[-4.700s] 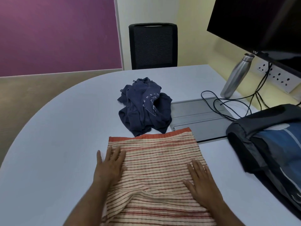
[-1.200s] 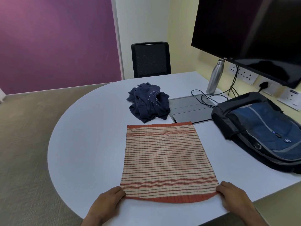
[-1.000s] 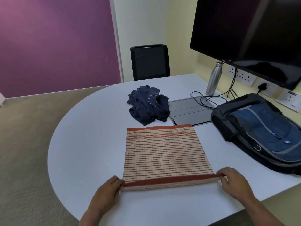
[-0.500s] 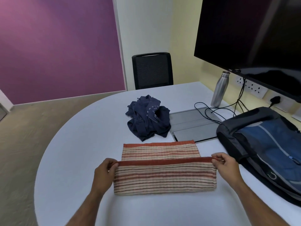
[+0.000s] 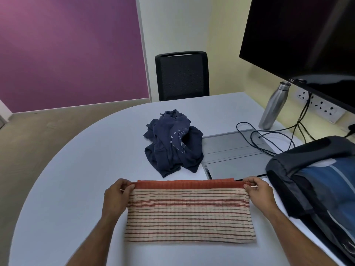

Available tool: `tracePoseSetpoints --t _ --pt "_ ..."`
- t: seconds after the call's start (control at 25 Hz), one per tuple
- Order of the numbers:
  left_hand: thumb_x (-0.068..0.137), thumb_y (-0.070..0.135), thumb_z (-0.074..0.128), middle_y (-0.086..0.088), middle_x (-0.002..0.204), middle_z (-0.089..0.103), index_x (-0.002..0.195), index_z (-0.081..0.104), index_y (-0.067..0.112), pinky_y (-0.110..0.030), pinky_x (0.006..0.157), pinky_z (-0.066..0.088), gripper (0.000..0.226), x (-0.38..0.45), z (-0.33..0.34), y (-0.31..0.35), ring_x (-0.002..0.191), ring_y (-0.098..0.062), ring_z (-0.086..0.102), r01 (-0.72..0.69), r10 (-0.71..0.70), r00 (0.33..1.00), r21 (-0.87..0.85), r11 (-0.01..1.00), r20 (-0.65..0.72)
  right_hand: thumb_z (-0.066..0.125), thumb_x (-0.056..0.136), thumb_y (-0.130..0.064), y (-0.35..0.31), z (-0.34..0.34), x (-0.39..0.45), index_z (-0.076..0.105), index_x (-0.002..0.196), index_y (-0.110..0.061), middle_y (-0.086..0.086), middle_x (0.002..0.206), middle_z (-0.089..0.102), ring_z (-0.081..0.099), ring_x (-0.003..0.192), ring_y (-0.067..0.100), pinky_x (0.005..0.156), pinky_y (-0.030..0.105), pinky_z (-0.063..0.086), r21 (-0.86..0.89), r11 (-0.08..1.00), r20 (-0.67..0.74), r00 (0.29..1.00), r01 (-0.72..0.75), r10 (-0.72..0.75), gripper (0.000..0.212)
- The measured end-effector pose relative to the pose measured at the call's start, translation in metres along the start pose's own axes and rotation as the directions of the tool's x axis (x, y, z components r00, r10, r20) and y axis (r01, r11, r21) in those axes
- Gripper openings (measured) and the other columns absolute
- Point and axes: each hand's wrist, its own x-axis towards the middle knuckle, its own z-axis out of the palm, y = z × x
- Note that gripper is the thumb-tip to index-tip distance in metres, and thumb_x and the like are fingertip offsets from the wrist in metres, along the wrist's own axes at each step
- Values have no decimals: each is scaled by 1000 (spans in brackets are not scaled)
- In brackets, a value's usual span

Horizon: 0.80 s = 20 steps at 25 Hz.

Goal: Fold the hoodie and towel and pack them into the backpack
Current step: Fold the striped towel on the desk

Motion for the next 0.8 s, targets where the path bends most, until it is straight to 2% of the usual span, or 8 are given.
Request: tracePoseSetpoints --t 0.16,0.36,0.56,0.8 --pt "96 21 64 7 84 69 92 65 19 -22 65 49 5 24 19 -5 78 -11 65 12 -13 999 28 1000 42 68 88 -2 4 13 25 69 88 -19 -1 87 71 68 79 20 69 30 54 -33 999 25 999 -38 39 17" --pt "98 24 61 7 86 69 94 65 22 -21 64 49 6 44 39 -15 76 -10 65 40 -45 996 68 997 75 66 89 -2 7 27 44 69 88 -17 -2 87 70 66 82 13 64 20 46 -88 994 68 995 -72 78 16" --pt "99 24 59 7 86 68 94 63 22 -18 62 44 7 52 51 -21 75 -8 62 74 -83 993 112 991 85 65 90 -1 13 40 54 68 87 -18 -1 87 70 65 82 13 64 20 46 -111 988 86 990 -103 113 17" --pt "99 22 59 10 83 66 91 61 22 -26 67 49 8 55 59 -29 78 -11 64 113 -124 989 138 984 74 62 91 -3 15 54 62 65 85 -22 -6 84 69 65 84 14 64 21 44 -174 980 81 991 -93 108 20"
